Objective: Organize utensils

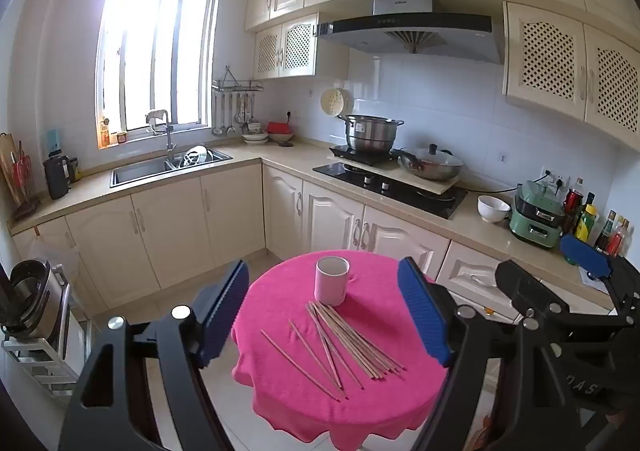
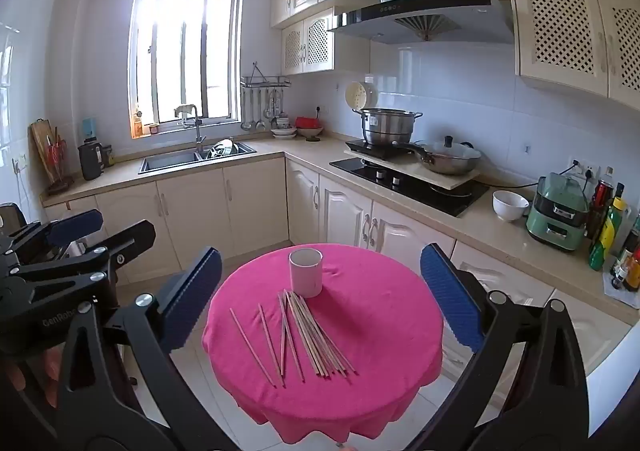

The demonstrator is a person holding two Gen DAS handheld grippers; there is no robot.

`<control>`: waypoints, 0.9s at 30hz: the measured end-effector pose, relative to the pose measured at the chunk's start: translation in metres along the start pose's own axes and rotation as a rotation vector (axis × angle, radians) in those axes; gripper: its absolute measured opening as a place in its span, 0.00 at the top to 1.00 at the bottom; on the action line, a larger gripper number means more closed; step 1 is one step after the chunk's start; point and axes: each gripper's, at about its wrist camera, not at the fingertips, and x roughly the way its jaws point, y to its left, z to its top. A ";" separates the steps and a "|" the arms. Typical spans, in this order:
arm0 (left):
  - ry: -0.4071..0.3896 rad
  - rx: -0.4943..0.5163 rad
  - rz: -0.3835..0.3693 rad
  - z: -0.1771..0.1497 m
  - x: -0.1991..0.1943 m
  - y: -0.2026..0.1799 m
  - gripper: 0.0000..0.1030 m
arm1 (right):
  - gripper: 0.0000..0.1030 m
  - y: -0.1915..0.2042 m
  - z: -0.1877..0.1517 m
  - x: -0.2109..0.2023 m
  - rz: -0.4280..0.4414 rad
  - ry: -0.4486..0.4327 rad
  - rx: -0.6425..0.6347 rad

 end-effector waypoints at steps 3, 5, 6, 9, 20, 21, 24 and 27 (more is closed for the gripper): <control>-0.002 0.002 -0.001 0.000 0.000 0.000 0.27 | 0.06 0.000 0.000 0.001 0.000 0.001 -0.001; -0.001 0.004 0.000 0.000 0.000 0.000 0.27 | 0.06 0.001 0.000 0.001 -0.001 -0.002 -0.002; -0.002 0.005 0.001 0.000 0.000 0.000 0.27 | 0.06 0.001 0.000 0.002 0.000 -0.001 -0.002; -0.005 0.004 0.004 0.000 0.000 0.000 0.27 | 0.06 0.000 0.001 0.002 0.004 0.002 0.001; -0.002 -0.003 0.007 0.000 0.005 0.004 0.27 | 0.06 0.002 -0.003 0.013 0.013 0.007 0.006; -0.002 -0.004 0.007 0.000 0.005 0.004 0.27 | 0.06 0.003 -0.003 0.013 0.013 0.008 0.007; -0.001 -0.008 0.005 0.001 0.006 0.006 0.27 | 0.06 0.004 -0.003 0.014 0.014 0.009 0.006; 0.000 -0.008 0.006 0.001 0.007 0.005 0.27 | 0.06 0.004 -0.003 0.015 0.015 0.012 0.006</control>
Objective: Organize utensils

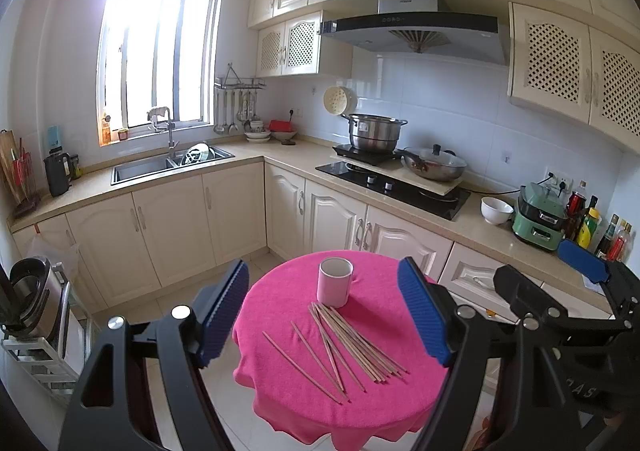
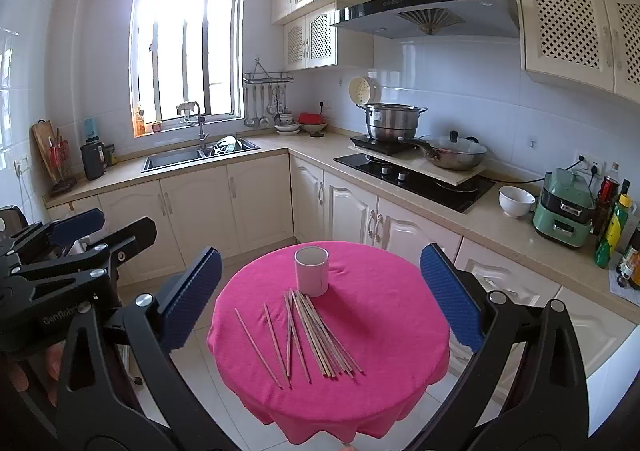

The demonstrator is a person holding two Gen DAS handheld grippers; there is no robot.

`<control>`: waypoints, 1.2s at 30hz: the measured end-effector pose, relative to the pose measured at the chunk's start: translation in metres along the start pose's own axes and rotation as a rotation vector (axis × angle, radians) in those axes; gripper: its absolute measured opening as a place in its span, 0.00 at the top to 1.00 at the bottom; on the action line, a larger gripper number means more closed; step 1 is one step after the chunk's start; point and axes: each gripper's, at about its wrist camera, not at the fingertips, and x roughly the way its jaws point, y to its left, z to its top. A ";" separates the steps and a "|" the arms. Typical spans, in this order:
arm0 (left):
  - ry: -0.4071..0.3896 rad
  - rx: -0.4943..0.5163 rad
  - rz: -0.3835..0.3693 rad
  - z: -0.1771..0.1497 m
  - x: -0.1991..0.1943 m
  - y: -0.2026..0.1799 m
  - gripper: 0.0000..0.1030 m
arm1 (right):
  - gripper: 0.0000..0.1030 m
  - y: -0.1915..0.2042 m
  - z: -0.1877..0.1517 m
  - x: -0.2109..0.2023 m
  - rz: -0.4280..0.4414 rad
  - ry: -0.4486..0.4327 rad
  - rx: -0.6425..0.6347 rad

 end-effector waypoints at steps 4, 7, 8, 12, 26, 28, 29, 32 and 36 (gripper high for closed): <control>-0.002 0.000 -0.001 0.000 0.001 0.001 0.27 | 0.06 0.000 0.000 0.001 0.001 0.003 0.001; -0.001 -0.004 -0.002 0.000 0.003 0.003 0.27 | 0.06 0.002 0.000 0.003 0.000 0.005 0.001; 0.000 -0.004 -0.002 0.000 0.003 0.003 0.27 | 0.06 0.003 0.000 0.003 0.000 0.005 0.001; 0.004 -0.005 -0.003 0.002 0.006 0.004 0.27 | 0.06 0.004 -0.001 0.008 0.001 0.013 0.002; 0.012 -0.005 -0.005 0.002 0.013 0.008 0.27 | 0.06 0.009 -0.003 0.014 0.001 0.029 0.005; 0.014 -0.004 -0.006 0.002 0.014 0.008 0.27 | 0.06 0.010 -0.003 0.015 0.000 0.032 0.006; 0.015 -0.005 -0.007 0.001 0.015 0.008 0.27 | 0.06 0.011 -0.003 0.015 -0.001 0.033 0.007; 0.022 -0.007 -0.010 0.001 0.017 0.009 0.27 | 0.06 0.013 -0.004 0.017 -0.002 0.041 0.011; 0.029 -0.008 -0.012 -0.001 0.020 0.010 0.27 | 0.06 0.013 -0.003 0.019 -0.004 0.050 0.014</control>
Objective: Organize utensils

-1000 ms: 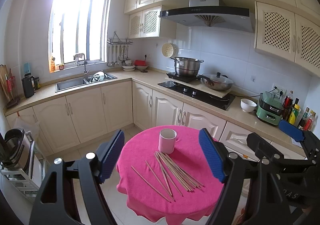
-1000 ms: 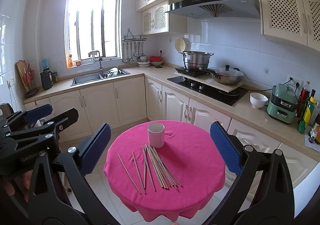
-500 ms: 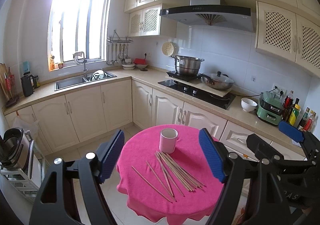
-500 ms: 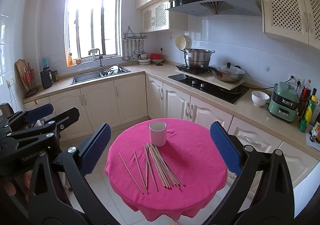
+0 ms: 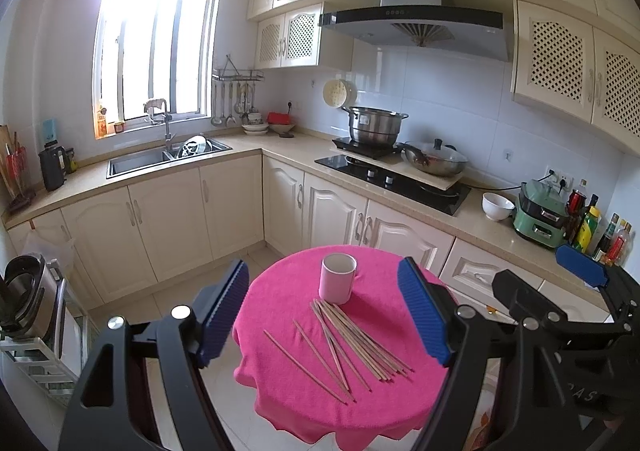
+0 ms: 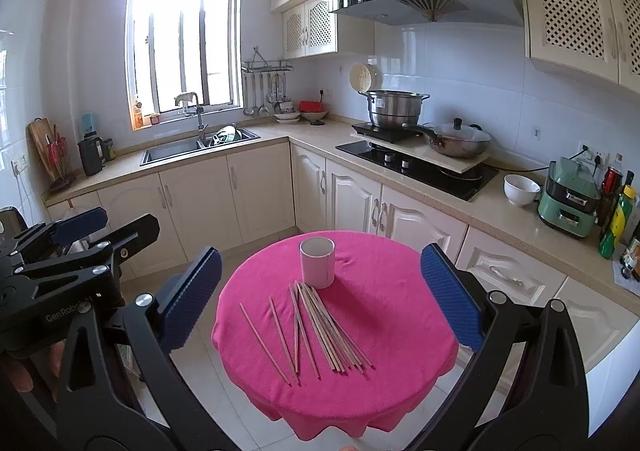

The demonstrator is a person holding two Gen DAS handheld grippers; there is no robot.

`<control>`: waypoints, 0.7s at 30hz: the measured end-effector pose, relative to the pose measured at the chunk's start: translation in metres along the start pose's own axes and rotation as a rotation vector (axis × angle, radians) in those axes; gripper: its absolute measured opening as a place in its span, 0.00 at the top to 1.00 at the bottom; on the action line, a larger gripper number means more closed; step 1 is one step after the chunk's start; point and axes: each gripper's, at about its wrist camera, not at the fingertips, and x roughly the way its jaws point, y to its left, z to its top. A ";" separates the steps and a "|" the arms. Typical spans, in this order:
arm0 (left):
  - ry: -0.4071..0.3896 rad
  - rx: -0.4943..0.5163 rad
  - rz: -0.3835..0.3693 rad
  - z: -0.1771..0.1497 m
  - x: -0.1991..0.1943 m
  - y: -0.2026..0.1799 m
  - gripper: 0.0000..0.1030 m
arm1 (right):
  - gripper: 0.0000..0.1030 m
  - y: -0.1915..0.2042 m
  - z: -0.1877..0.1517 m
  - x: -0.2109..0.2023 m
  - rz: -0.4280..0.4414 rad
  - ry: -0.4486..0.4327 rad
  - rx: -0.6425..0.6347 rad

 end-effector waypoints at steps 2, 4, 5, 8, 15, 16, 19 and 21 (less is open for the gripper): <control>0.003 0.000 -0.002 0.000 0.001 0.000 0.27 | 0.06 0.000 -0.001 0.000 0.000 0.004 0.001; 0.008 -0.001 -0.002 0.000 0.003 0.001 0.27 | 0.06 0.000 0.000 0.002 0.000 0.009 0.002; 0.011 -0.001 -0.002 -0.001 0.003 0.001 0.27 | 0.06 0.000 -0.001 0.003 0.000 0.011 0.001; 0.019 0.001 -0.002 -0.002 0.005 0.002 0.27 | 0.06 0.001 -0.002 0.006 0.002 0.022 0.003; 0.040 0.007 0.001 -0.004 0.017 0.001 0.27 | 0.06 0.001 -0.005 0.016 0.008 0.057 -0.001; 0.041 0.008 0.003 -0.003 0.019 0.001 0.27 | 0.06 0.000 -0.005 0.018 0.011 0.060 -0.001; 0.045 0.013 0.010 -0.002 0.028 0.000 0.27 | 0.06 -0.003 -0.005 0.027 0.022 0.068 0.001; 0.049 0.014 0.017 -0.002 0.036 -0.002 0.27 | 0.06 -0.005 -0.006 0.036 0.030 0.076 0.002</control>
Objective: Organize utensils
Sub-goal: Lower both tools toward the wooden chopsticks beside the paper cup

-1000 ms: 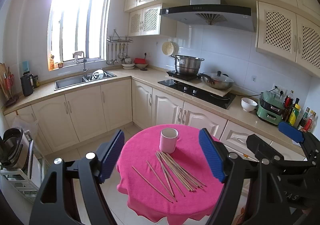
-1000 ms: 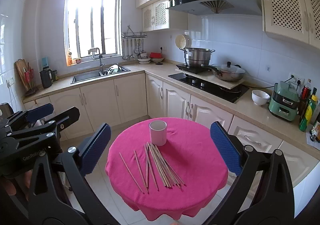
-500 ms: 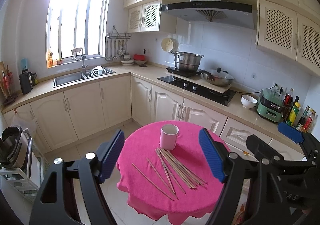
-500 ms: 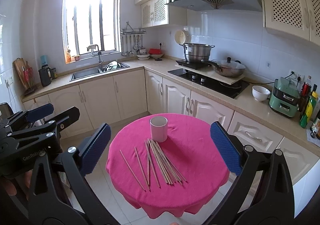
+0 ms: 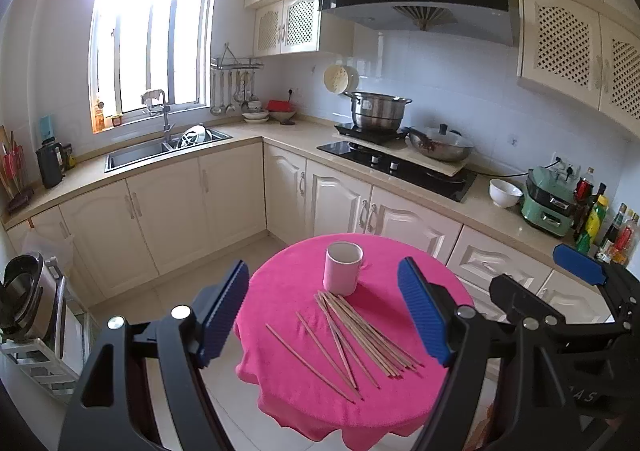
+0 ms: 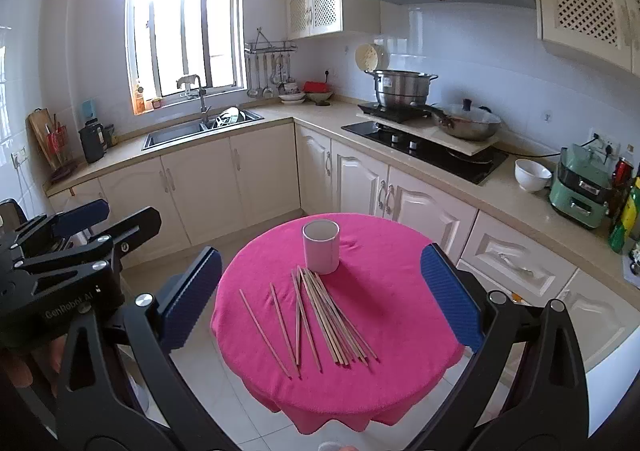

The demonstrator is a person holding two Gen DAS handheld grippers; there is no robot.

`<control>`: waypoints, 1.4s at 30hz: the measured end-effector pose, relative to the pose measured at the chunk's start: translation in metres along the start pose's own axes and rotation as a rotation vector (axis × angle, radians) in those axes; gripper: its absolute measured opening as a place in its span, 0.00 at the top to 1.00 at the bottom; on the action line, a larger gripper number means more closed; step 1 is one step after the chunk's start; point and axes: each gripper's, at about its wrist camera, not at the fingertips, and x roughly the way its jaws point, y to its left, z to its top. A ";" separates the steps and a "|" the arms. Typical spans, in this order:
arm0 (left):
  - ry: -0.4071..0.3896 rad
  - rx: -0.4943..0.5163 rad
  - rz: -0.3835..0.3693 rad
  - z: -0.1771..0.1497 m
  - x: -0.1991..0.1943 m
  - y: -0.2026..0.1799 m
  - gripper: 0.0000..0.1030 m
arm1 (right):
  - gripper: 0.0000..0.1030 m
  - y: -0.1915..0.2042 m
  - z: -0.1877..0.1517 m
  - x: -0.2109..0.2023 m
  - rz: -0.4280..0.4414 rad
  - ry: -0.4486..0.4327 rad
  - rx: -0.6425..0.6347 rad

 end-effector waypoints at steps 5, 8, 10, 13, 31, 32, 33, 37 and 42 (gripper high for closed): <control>0.029 0.008 0.032 0.004 0.030 -0.005 0.27 | 0.06 -0.011 0.003 0.031 0.040 0.039 0.005; 0.061 0.009 0.058 0.006 0.053 -0.007 0.27 | 0.06 -0.021 0.006 0.058 0.074 0.078 0.007; 0.089 0.010 0.079 0.008 0.073 -0.010 0.27 | 0.06 -0.027 0.008 0.078 0.100 0.114 0.007; 0.159 0.014 0.098 0.009 0.110 -0.015 0.27 | 0.06 -0.037 0.008 0.113 0.127 0.177 -0.001; 0.666 -0.116 0.182 -0.080 0.292 -0.003 0.27 | 0.06 -0.095 -0.038 0.283 0.201 0.486 -0.098; 0.688 -0.130 0.187 -0.087 0.296 -0.001 0.27 | 0.06 -0.097 -0.043 0.291 0.205 0.508 -0.099; 0.704 -0.145 0.188 -0.093 0.299 0.000 0.27 | 0.06 -0.099 -0.047 0.297 0.211 0.525 -0.096; 0.771 -0.183 0.192 -0.114 0.313 0.008 0.33 | 0.11 -0.099 -0.065 0.318 0.228 0.598 -0.107; 0.873 -0.262 0.170 -0.138 0.327 0.023 0.59 | 0.27 -0.100 -0.084 0.336 0.217 0.662 -0.114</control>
